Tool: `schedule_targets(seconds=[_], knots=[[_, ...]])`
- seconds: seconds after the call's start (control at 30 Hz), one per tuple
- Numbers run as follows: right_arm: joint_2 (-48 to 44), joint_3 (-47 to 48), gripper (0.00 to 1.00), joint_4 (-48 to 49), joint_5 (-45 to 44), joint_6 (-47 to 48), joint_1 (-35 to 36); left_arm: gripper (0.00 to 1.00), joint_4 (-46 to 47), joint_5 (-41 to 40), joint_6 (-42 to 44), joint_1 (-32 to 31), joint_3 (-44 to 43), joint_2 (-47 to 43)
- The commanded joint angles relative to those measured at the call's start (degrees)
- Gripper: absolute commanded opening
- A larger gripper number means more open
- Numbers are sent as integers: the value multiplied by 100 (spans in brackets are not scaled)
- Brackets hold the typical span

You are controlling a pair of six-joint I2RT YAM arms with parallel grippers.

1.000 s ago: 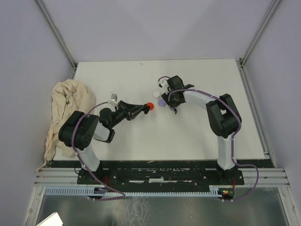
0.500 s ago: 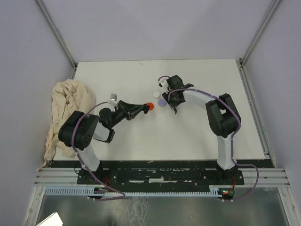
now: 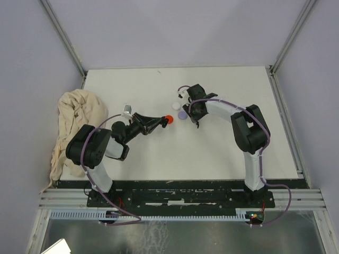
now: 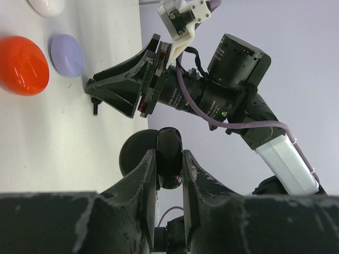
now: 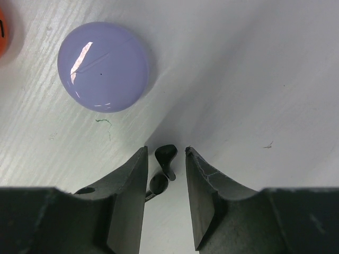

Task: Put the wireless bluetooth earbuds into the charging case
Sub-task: Pick up the earbud from the center of the board.

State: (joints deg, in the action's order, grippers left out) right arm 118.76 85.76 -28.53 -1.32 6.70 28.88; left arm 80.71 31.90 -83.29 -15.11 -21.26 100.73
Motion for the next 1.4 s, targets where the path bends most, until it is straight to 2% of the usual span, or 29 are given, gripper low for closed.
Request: schedule_targets(seconds=[0.0, 1.1, 1.37], knots=[[103, 246, 42, -80, 71, -81, 28, 3, 377, 88, -162, 33, 16, -11], [238, 388, 37, -359, -55, -72, 6, 3, 397, 104, -170, 76, 59, -47], [237, 398, 32, -363, -117, -115, 2, 3, 419, 106, -179, 76, 82, -49]])
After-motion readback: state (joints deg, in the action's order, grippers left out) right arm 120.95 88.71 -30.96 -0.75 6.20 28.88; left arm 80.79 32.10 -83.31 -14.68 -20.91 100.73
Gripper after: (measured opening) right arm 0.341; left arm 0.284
